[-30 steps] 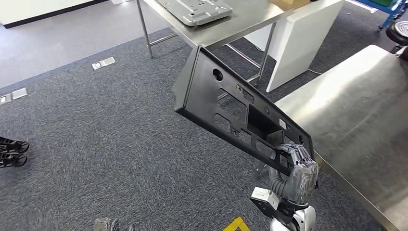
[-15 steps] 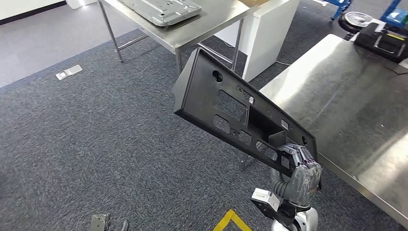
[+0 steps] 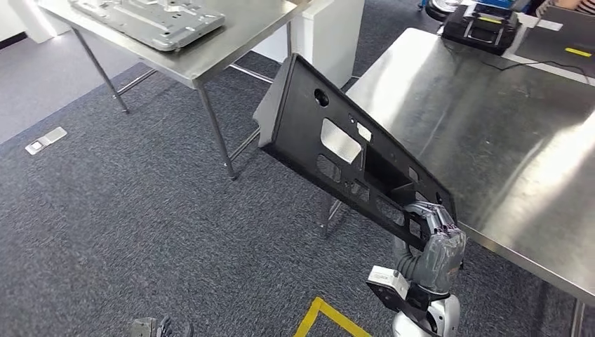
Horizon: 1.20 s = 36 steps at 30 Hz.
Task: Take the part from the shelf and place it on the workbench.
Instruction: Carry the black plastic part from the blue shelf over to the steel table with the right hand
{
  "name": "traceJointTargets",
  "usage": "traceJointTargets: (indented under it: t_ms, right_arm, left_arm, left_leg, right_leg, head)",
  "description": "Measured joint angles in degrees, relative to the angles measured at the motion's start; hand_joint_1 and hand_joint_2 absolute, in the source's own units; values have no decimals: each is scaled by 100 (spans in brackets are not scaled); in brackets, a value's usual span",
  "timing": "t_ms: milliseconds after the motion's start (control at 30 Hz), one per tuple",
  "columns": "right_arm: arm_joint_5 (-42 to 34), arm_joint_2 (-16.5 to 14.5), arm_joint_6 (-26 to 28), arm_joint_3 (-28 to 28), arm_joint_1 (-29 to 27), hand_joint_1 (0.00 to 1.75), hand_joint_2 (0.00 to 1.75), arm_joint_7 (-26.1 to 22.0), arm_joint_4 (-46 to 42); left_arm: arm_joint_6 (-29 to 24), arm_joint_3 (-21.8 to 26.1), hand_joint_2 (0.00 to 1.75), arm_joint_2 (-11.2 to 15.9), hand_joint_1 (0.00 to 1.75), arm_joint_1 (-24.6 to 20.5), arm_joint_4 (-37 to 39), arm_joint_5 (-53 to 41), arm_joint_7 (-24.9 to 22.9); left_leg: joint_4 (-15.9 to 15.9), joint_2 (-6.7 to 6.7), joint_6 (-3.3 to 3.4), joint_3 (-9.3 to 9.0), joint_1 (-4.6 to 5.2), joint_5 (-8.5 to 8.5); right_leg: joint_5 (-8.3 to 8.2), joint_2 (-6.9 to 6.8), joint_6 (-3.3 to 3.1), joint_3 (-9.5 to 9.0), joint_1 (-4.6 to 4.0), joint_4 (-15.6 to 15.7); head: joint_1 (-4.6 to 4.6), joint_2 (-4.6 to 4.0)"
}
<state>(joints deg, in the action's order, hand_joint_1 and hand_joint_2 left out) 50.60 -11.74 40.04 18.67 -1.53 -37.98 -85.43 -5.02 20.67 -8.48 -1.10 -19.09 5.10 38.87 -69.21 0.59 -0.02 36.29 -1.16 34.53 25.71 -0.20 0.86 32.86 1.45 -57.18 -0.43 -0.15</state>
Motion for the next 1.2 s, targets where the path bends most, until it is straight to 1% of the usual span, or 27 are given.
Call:
traceJointTargets:
  t_ms: [33, 67, 100, 133, 200, 233, 267, 400, 433, 467, 500, 567, 600, 633, 667, 733, 767, 800, 867, 900, 967, 1033, 1067, 1100, 1133, 1167, 1200]
  right_arm:
    - [-2, -1, 0, 9, -1, 175, 175, 10, 4]
    - [-2, -1, 0, 12, -4, 175, 175, 13, 9]
    - [-2, 0, 0, 12, -7, 175, 175, 16, 15]
    - [-3, 0, 0, 12, -7, 175, 175, 19, 18]
    - [-2, 0, 0, 20, -1, 175, 175, 20, 20]
    - [-1, 0, 0, 23, 2, 175, 175, 20, 20]
    - [-1, 0, 0, 26, 3, 175, 175, 21, 20]
    - [0, 0, 0, 33, 8, 175, 175, 27, 19]
    - [5, 0, 0, 43, 7, 175, 175, 35, 19]
    - [14, 2, 0, 53, 9, 175, 175, 44, 18]
    - [21, 4, 1, 69, 13, 175, 175, 53, 18]
    - [30, 13, 2, 88, 14, 175, 175, 59, 18]
    - [29, 20, 2, 94, 12, 175, 175, 60, 19]
    - [29, 27, 1, 94, 8, 175, 175, 61, 19]
    - [30, 33, 1, 95, 8, 175, 175, 63, 19]
    - [31, 38, 2, 98, 15, 175, 175, 65, 19]
    - [32, 38, 2, 102, 20, 175, 175, 65, 19]
    - [32, 39, 2, 106, 28, 175, 175, 66, 19]
    - [21, 48, 2, 109, 43, 175, 175, 66, 19]
    - [10, 53, 2, 108, 48, 175, 175, 65, 19]
    - [-12, 60, 2, 107, 65, 175, 175, 61, 19]
    - [-17, 61, 2, 111, 77, 175, 175, 57, 20]
    - [-13, 62, 2, 112, 73, 175, 175, 56, 22]
    - [-4, 62, 2, 113, 61, 175, 175, 57, 24]
    - [9, 63, 2, 112, 49, 175, 175, 63, 26]
    - [23, 63, 2, 112, 38, 175, 175, 76, 27]
    - [36, 63, 2, 114, 32, 175, 175, 96, 27]
  left_arm:
    - [9, 11, 175, 0, 0, 15, 1, -7, 1]
    - [15, 24, 175, 1, 0, 25, 1, -8, 2]
    - [18, 38, 175, 2, 0, 30, 1, -8, 2]
    - [20, 51, 175, 3, 0, 30, 1, -8, 3]
    - [24, 72, 175, 7, 0, 27, 1, -9, 7]
    - [24, 76, 175, 8, 0, 27, 1, -9, 9]
    - [24, 78, 175, 9, 0, 27, 1, -10, 10]
    - [24, 84, 175, 8, 0, 27, 1, -11, 13]
    - [27, 92, 175, 4, 0, 24, 0, -16, 18]
    - [31, 103, 175, -5, 0, 17, -1, -21, 26]
    - [34, 115, 175, -14, 0, 17, -2, -27, 34]
    - [39, 125, 175, -28, 0, 21, -4, -31, 43]
    - [39, 126, 175, -29, 0, 26, -4, -32, 43]
    - [40, 127, 175, -31, 0, 25, -4, -34, 43]
    - [42, 128, 175, -33, 0, 23, -4, -38, 43]
    - [52, 144, 175, -40, 0, 20, -4, -61, 44]
    - [61, 162, 175, -43, 0, 20, -4, -80, 45]
    - [72, 185, 175, -45, 0, 20, -4, -107, 46]
    - [98, 233, 175, -52, 0, 16, -5, -167, 47]
    - [112, 251, 175, -55, 0, 11, -8, -191, 45]
    - [135, 285, 175, -58, 0, 3, -16, -239, 44]
    - [149, 336, 175, -60, 0, 12, -20, -311, 43]
    - [157, 367, 175, -62, 0, 22, -20, -350, 43]
    - [168, 395, 175, -62, 0, 30, -19, -393, 43]
    - [179, 422, 175, -63, 0, 34, -19, -429, 44]
    - [192, 454, 175, -62, 0, 35, -20, -467, 44]
    - [209, 490, 175, -62, 0, 32, -20, -509, 44]
  left_leg:
    - [-344, -47, -9, 176, 0, 119]
    - [-526, -63, -14, 283, -1, 131]
    - [-491, -71, -12, 287, -3, 27]
    - [-239, -90, -6, 188, -8, -171]
    - [499, -232, 8, -131, -37, -581]
    - [750, -306, 12, -240, -51, -692]
    - [871, -365, 14, -289, -61, -732]
    - [913, -404, 17, -302, -63, -705]
    - [938, -387, 40, -305, -42, -696]
    - [984, -329, 101, -314, -28, -708]
    - [1028, -228, 171, -321, -9, -722]
    - [1070, 0, 286, -324, 9, -759]
    - [1069, 82, 292, -321, 17, -755]
    - [1068, 142, 289, -321, 18, -753]
    - [1067, 199, 281, -325, 17, -747]
    - [1065, 300, 249, -347, 24, -727]
    - [1063, 343, 220, -360, 36, -712]
    - [1061, 380, 189, -370, 50, -699]
    - [1072, 460, 119, -394, 55, -690]
    - [1072, 484, 85, -404, 39, -680]
    - [902, 343, 28, -363, 9, -540]
    - [286, 71, -3, -99, -5, -190]
    - [-101, -7, -14, 92, -8, -21]
    - [-392, -43, -23, 250, -8, 64]
    - [-490, -54, -25, 323, -8, 32]
    - [-368, -61, -21, 290, -10, -109]
    - [-38, -84, -13, 151, -17, -327]
  right_leg:
    - [0, 73, -6, 0, -7, -1]
    - [-1, 149, -6, -2, -13, -4]
    - [0, 226, -5, -8, -15, -11]
    - [1, 304, -3, -13, -14, -21]
    - [4, 431, 3, -7, -8, -50]
    - [5, 467, 5, -1, -6, -60]
    - [5, 483, 7, 6, -5, -66]
    - [9, 508, 19, 21, -21, -77]
    - [-3, 555, 57, 50, -26, -70]
    - [29, 495, 100, 120, -41, -143]
    - [167, 398, 133, 307, -50, -456]
    - [514, 136, 164, 755, -47, -1320]
    - [633, 96, 180, 921, -39, -1668]
    - [608, 87, 219, 919, -33, -1684]
    - [500, 58, 268, 791, -26, -1452]
    - [217, -121, 330, 347, -25, -625]
    - [114, -209, 319, 168, -41, -292]
    - [60, -262, 286, 76, -54, -111]
    - [24, -206, 198, 65, -85, -55]
    - [7, -151, 156, 61, -55, -40]
    - [-27, -54, 72, 31, -6, -1]
    - [-43, 36, 11, 12, 10, 12]
    - [-44, 85, -7, 13, 3, 10]
    - [-45, 143, -12, 12, -6, 8]
    - [-44, 201, -12, 11, -12, 4]
    - [-43, 260, -11, 6, -15, -3]
    - [-42, 317, -9, 3, -14, -14]
  head:
    - [-7, 0]
    - [-7, 0]
    - [-8, 0]
    - [-8, 0]
    - [-8, 0]
    - [-8, 0]
    - [-8, 0]
    - [-6, 0]
    - [-5, 0]
    - [4, 0]
    - [19, 0]
    - [49, 0]
    - [57, 0]
    - [60, 0]
    - [59, 0]
    - [64, 0]
    - [62, 0]
    - [59, 0]
    - [50, 0]
    - [46, 0]
    - [28, 0]
    - [-8, 0]
    - [-19, 0]
    - [-25, 0]
    - [-25, 0]
    - [-26, 0]
    - [-26, 0]
